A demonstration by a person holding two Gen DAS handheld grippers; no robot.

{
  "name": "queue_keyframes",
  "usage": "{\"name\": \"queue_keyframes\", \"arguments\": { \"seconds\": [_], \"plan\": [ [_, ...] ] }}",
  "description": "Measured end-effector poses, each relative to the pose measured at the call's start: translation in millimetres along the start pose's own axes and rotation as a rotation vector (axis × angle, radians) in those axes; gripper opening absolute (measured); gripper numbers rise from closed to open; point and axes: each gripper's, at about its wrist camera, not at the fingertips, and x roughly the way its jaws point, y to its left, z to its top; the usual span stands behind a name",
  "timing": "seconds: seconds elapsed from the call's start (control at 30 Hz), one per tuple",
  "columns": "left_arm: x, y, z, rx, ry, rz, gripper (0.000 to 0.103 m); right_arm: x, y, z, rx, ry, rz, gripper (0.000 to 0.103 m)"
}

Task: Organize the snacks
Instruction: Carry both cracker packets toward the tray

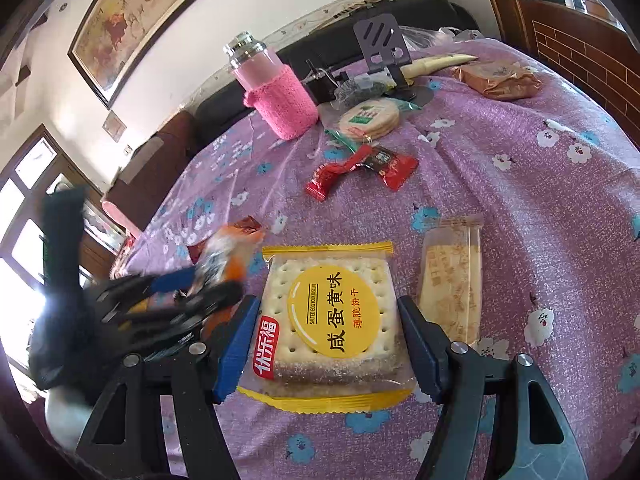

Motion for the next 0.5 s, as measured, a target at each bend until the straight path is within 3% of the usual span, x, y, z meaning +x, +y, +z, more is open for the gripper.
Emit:
{"name": "queue_keyframes", "arguments": {
  "seconds": [0.23,0.37,0.5],
  "plan": [
    [-63.4,30.7,-68.1,-0.116,-0.083,0.023,0.054,0.4,24.0,-13.0,-0.064,-0.016,0.001,0.07],
    [-63.2,44.6,-98.5,-0.176,-0.061,0.017,0.054,3.8,42.3,-24.4,-0.133,-0.005,-0.019,0.07],
    [-56.1,54.9,-111.9,-0.237,-0.059,-0.003,0.054,13.7,58.5,-42.7,-0.177,0.067,-0.024,0.07]
  ]
}}
